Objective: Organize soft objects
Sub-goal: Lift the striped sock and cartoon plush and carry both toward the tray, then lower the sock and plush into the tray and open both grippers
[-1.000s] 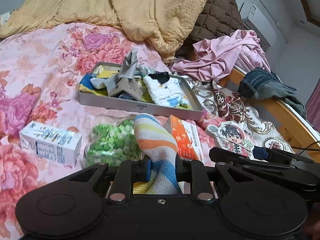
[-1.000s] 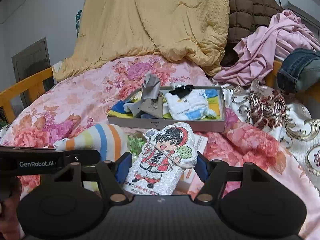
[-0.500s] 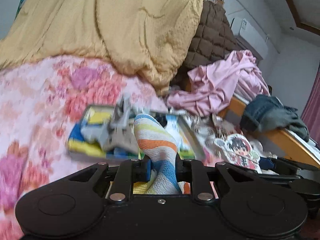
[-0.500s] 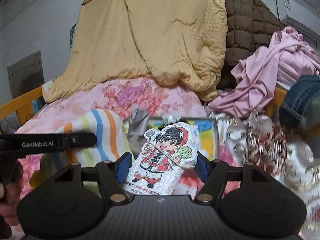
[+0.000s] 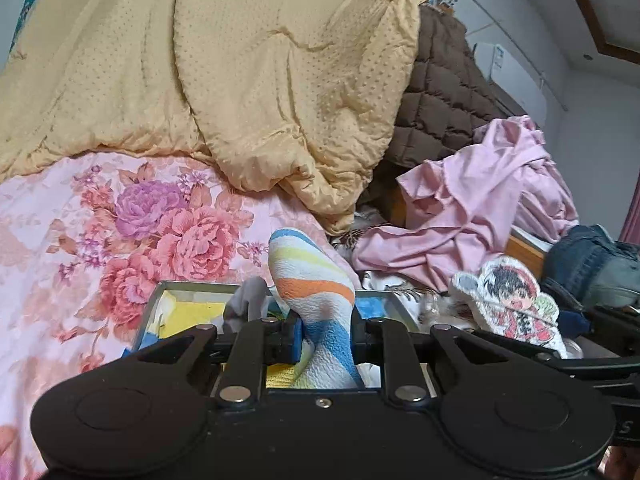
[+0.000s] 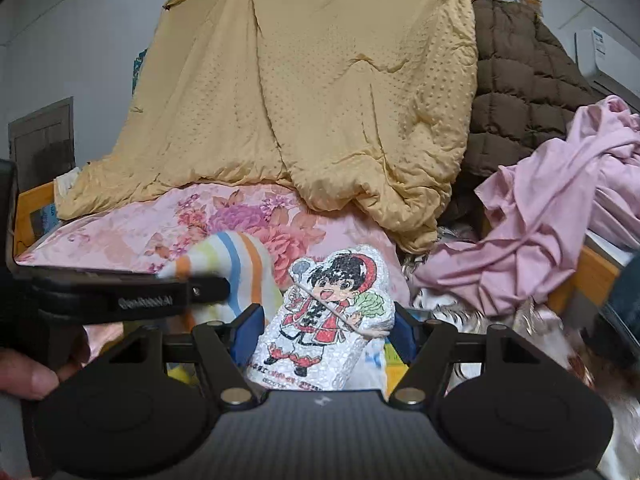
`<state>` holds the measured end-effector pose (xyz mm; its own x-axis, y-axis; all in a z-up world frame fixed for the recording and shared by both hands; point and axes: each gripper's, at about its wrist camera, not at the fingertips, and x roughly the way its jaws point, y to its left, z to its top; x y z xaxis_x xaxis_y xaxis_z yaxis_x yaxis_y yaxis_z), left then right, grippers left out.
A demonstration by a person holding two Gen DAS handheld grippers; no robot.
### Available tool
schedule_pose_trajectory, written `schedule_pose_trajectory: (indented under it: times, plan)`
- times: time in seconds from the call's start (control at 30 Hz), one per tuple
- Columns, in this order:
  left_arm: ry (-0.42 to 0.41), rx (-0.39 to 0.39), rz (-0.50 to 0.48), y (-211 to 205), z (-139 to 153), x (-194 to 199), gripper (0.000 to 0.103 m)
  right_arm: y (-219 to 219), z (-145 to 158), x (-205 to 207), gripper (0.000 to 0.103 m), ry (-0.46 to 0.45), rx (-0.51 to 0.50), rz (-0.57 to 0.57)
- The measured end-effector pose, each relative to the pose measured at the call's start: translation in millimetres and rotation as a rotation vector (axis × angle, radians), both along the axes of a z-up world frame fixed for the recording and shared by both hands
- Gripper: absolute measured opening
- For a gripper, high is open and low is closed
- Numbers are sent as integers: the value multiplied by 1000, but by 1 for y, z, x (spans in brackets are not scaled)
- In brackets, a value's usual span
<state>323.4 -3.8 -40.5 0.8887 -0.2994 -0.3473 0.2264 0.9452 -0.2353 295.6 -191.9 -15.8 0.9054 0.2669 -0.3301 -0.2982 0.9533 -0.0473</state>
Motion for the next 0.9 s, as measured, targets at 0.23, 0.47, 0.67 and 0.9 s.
schedule_pose_trajectory:
  times: [0.23,0.47,0.67,0.9]
  plan:
    - [54,39,41,4,-21,64,21,0,-16,67,70,61,47,-25]
    - [148,65,70,4,-48,109,21,1,-52,124,71,168,67,-65]
    - [181,94,74,0,-66,118,21,4,-79,142,71,239,54,-80]
    - [215,118,96,2,-81,122,23,1,-84,138,76,254,46,-68]
